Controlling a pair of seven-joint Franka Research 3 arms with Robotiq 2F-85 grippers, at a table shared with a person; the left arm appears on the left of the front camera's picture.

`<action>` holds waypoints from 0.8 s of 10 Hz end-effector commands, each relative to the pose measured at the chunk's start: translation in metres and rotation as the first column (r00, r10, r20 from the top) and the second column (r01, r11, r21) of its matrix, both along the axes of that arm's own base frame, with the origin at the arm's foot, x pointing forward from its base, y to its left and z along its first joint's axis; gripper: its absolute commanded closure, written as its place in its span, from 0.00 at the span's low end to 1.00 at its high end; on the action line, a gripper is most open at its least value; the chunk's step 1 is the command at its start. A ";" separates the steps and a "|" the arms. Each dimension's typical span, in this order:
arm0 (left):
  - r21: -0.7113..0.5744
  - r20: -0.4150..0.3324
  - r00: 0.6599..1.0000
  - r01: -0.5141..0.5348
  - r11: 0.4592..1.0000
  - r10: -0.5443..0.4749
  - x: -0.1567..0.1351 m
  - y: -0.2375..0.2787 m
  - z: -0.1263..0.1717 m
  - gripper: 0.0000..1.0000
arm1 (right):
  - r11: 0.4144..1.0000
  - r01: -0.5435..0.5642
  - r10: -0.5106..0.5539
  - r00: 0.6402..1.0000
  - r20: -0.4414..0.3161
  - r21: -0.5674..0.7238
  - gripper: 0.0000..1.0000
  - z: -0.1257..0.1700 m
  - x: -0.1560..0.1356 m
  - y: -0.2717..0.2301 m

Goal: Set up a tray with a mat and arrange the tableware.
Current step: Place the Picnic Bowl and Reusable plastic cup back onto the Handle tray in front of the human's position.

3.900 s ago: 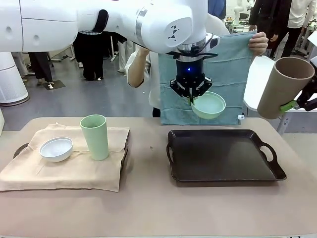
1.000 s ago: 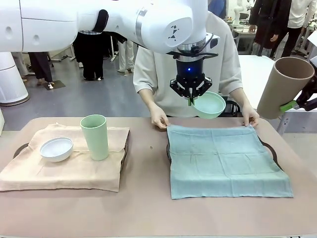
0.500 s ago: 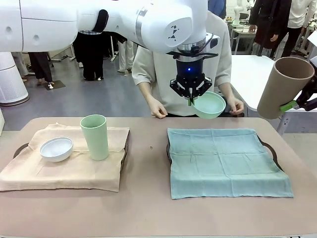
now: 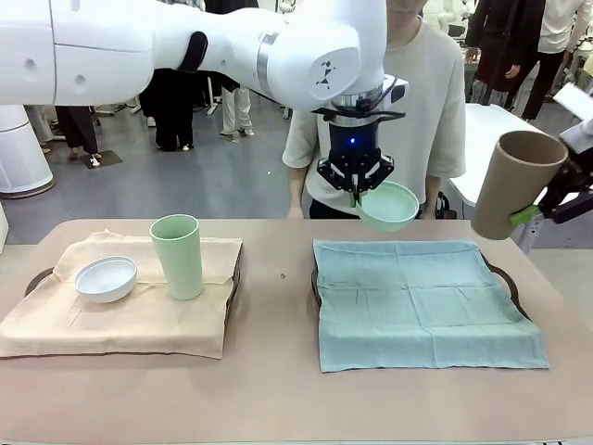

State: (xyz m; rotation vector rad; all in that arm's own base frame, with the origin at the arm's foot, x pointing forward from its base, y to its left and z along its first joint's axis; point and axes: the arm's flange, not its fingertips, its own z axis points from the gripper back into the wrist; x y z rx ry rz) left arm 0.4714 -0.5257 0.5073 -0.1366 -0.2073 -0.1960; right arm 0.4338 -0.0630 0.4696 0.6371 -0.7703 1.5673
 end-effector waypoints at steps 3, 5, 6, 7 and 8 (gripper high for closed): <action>-0.048 -0.123 0.990 0.058 0.997 -0.064 0.019 0.000 -0.057 0.96 | 0.996 -0.018 0.030 0.989 -0.142 0.086 0.19 -0.053 0.049 0.014; -0.039 -0.131 0.991 0.027 0.999 -0.032 0.022 0.002 -0.070 0.96 | 0.996 -0.004 0.019 0.988 -0.153 0.093 0.19 -0.067 0.053 0.013; -0.045 -0.115 0.993 0.019 0.999 -0.024 0.021 0.001 -0.067 0.96 | 0.999 0.048 -0.048 0.991 -0.128 -0.002 0.19 -0.061 0.050 0.009; -0.013 -0.125 0.991 0.038 0.999 -0.039 0.023 -0.001 -0.077 0.96 | 0.998 -0.012 0.022 0.987 -0.158 0.068 0.19 -0.076 0.050 0.017; -0.013 -0.125 0.991 0.038 0.999 -0.039 0.023 -0.001 -0.077 0.96 | 0.998 -0.012 0.022 0.987 -0.158 0.068 0.19 -0.076 0.050 0.017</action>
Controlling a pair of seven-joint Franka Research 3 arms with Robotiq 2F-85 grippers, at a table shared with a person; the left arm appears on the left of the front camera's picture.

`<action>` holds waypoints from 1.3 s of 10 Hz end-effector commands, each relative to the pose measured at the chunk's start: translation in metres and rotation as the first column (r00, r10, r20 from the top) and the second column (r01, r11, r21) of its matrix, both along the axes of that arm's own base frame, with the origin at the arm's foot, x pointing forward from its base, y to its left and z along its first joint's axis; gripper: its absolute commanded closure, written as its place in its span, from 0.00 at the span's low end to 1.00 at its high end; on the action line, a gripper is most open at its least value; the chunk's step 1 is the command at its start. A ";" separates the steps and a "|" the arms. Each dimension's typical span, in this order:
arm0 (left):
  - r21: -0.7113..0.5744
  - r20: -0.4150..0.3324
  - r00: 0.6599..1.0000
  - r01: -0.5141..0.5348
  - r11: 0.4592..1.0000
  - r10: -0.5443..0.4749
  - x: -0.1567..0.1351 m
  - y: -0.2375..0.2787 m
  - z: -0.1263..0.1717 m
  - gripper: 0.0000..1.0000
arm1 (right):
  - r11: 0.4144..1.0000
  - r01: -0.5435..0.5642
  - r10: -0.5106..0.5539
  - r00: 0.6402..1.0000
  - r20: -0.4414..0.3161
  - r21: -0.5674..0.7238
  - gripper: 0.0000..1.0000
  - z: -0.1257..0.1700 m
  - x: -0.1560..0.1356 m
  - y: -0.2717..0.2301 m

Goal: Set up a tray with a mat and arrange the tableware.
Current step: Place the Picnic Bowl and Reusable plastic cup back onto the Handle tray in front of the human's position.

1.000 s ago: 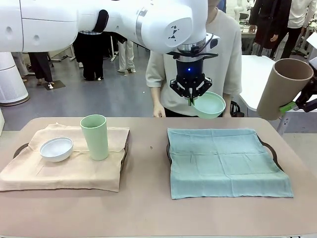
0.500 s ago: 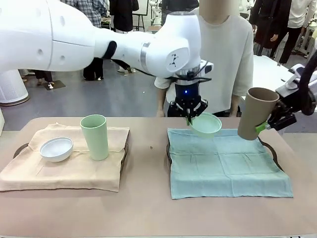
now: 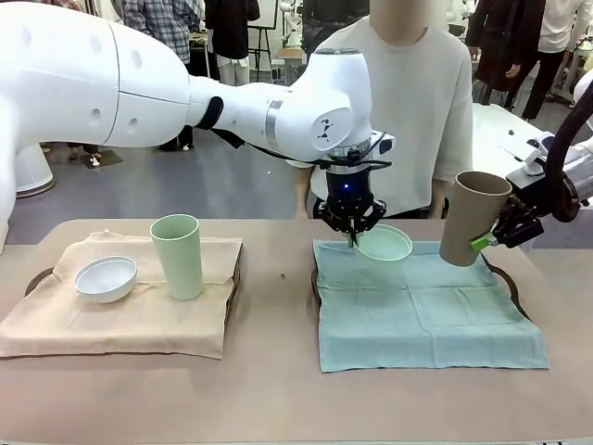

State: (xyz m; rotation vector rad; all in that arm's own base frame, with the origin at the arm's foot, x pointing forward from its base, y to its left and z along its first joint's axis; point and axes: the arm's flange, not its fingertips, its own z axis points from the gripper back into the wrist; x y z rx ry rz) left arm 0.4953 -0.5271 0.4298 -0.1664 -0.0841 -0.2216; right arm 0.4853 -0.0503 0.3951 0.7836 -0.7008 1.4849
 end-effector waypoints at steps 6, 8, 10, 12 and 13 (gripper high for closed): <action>-0.017 0.037 0.997 0.065 0.998 -0.064 0.002 -0.008 -0.026 0.96 | 0.996 -0.081 0.079 0.996 0.043 0.025 0.19 -0.048 0.015 0.002; -0.035 0.038 0.998 0.054 0.998 -0.053 0.008 -0.008 -0.035 0.96 | 0.996 -0.087 0.088 0.993 0.077 -0.014 0.19 -0.063 0.019 0.001; -0.040 0.022 0.998 0.051 0.998 -0.050 0.009 -0.010 -0.046 0.96 | 0.996 -0.084 0.086 0.994 0.074 -0.027 0.19 -0.075 0.021 0.000; -0.041 0.018 0.998 0.054 0.998 -0.053 0.012 -0.013 -0.053 0.96 | 0.995 -0.092 0.095 0.992 0.083 -0.031 0.19 -0.087 0.025 -0.002; -0.041 0.020 0.998 0.056 0.998 -0.055 0.014 -0.014 -0.055 0.96 | 0.996 -0.088 0.089 0.993 0.075 -0.027 0.19 -0.091 0.028 -0.002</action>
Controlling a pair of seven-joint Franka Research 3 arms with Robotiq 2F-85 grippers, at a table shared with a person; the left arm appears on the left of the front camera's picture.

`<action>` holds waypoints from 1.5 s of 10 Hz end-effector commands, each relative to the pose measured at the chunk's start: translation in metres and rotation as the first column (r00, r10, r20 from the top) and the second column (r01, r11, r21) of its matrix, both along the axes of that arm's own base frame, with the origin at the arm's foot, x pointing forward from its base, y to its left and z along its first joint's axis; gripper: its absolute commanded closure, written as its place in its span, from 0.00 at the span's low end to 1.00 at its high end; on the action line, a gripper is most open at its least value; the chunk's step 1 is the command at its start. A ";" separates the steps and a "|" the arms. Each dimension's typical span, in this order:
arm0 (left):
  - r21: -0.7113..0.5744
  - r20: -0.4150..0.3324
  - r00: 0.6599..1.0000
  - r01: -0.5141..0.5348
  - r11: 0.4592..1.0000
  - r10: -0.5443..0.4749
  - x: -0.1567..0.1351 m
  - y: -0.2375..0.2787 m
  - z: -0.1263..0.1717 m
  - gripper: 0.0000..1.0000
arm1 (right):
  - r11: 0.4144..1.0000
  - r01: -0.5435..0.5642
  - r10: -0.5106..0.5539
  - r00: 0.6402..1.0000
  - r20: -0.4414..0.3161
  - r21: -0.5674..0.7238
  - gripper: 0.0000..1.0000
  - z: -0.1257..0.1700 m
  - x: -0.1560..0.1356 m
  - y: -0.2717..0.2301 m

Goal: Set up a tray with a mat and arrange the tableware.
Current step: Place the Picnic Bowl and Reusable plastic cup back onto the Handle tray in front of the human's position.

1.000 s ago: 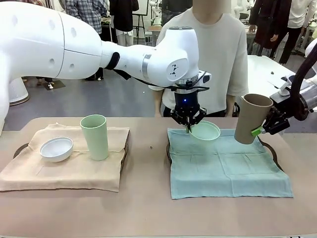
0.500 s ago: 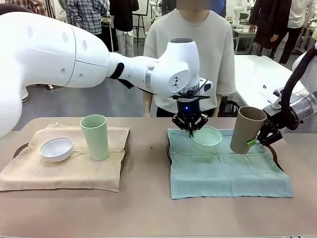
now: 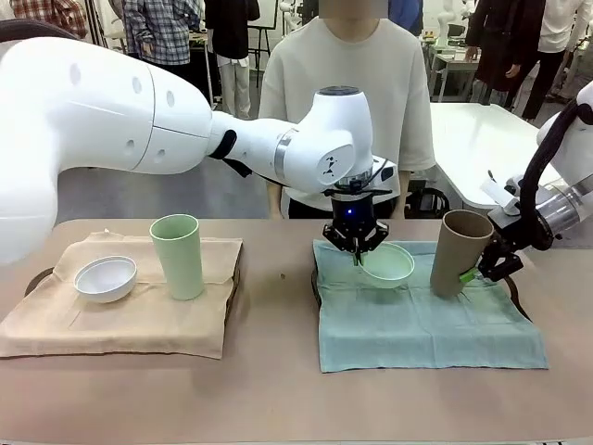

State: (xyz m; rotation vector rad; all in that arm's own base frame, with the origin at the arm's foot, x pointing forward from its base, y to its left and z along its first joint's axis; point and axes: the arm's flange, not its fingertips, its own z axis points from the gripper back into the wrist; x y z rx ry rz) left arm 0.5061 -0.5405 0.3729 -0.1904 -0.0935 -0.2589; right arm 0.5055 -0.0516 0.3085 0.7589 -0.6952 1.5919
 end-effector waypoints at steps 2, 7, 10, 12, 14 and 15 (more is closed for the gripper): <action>-0.019 0.000 1.000 0.014 1.000 -0.014 0.007 -0.002 -0.002 0.96 | 1.000 -0.002 0.002 1.000 0.001 0.000 0.19 -0.011 0.011 -0.001; 0.029 -0.070 0.998 -0.001 1.000 0.003 0.012 -0.005 -0.015 0.00 | 1.000 0.007 -0.007 1.000 -0.016 -0.011 0.00 -0.014 0.013 -0.003; 0.032 -0.076 0.997 -0.007 0.999 0.010 0.011 -0.002 -0.011 0.54 | 0.995 0.057 -0.062 0.996 -0.063 -0.076 0.00 -0.005 0.012 -0.009; 0.032 -0.062 0.998 0.005 0.999 -0.003 0.007 0.001 -0.002 0.34 | 0.984 0.110 -0.126 0.985 -0.114 -0.139 0.00 0.007 0.010 -0.022; 0.022 -0.041 0.999 0.004 1.000 -0.003 0.002 0.006 0.008 0.14 | 0.963 0.185 -0.215 0.966 -0.143 -0.197 0.00 0.026 0.004 -0.042; 0.020 -0.024 1.000 0.010 1.000 -0.009 -0.003 0.011 0.017 0.21 | 0.933 0.234 -0.282 0.947 -0.151 -0.275 0.00 0.042 -0.004 -0.048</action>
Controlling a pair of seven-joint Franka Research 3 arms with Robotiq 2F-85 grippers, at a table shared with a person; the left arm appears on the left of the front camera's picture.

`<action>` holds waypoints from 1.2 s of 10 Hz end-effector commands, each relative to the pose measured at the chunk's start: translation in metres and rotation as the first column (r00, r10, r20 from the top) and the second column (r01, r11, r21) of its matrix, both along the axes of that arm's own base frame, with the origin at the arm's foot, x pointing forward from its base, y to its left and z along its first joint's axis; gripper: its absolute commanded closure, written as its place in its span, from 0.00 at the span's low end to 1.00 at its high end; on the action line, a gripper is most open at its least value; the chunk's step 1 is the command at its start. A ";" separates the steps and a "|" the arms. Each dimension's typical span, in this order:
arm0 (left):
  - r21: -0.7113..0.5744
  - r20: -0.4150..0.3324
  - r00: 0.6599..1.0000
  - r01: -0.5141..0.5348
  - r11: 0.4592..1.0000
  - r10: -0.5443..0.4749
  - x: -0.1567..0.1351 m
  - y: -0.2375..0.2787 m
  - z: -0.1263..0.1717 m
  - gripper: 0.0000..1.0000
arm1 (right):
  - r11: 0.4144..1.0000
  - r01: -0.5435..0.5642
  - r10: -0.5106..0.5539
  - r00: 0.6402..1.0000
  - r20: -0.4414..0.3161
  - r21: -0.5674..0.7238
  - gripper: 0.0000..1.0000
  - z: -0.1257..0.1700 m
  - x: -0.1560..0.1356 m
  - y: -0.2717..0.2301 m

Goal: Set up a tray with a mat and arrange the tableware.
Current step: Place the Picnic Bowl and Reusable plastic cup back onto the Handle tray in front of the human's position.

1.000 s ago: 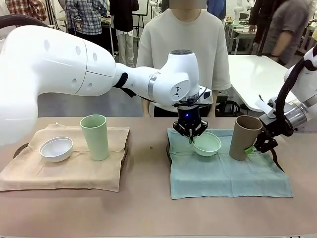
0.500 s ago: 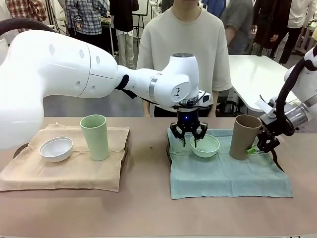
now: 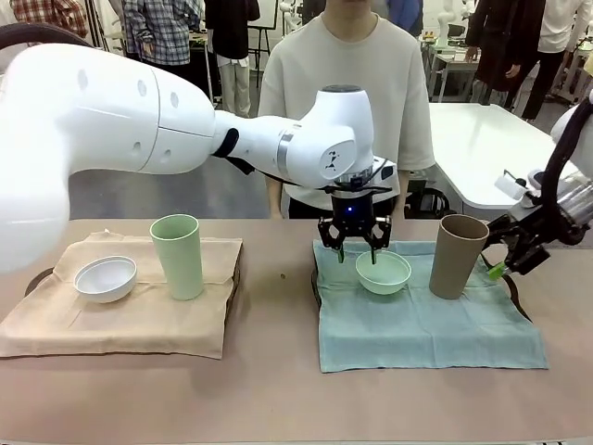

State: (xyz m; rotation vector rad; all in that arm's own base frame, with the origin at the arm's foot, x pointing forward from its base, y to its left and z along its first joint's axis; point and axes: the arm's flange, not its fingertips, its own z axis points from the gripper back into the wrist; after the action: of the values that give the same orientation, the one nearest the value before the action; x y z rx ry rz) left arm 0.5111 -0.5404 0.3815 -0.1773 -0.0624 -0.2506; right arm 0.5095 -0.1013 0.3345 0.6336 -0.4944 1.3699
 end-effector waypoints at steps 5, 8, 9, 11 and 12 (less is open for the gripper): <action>0.089 0.165 0.978 0.112 0.990 -0.126 -0.047 0.043 0.092 0.21 | 0.826 0.307 -0.402 0.909 -0.112 -0.472 0.00 0.129 -0.045 0.023; 0.165 0.216 0.968 0.093 0.982 -0.128 -0.063 0.065 0.134 0.21 | 0.690 0.443 -0.583 0.809 -0.077 -0.572 0.00 0.170 -0.051 0.064; 0.177 0.240 0.965 0.068 0.982 -0.110 -0.069 0.070 0.150 0.21 | 0.626 0.505 -0.651 0.758 -0.041 -0.594 0.00 0.185 -0.052 0.079; 0.189 0.276 0.959 0.012 0.982 -0.065 -0.074 0.082 0.177 0.21 | 0.473 0.597 -0.770 0.637 0.024 -0.648 0.00 0.217 -0.048 0.110; 0.208 0.286 0.958 -0.028 0.978 -0.033 -0.075 0.089 0.186 0.21 | 0.317 0.623 -0.818 0.562 0.127 -0.715 0.00 0.229 -0.048 0.122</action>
State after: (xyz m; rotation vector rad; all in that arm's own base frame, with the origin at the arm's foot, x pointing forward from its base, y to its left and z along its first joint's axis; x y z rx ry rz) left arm 0.4446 -0.4604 0.5703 0.0293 -0.3099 -0.3336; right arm 0.4589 0.0081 0.5557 -0.0001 -0.0675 0.5486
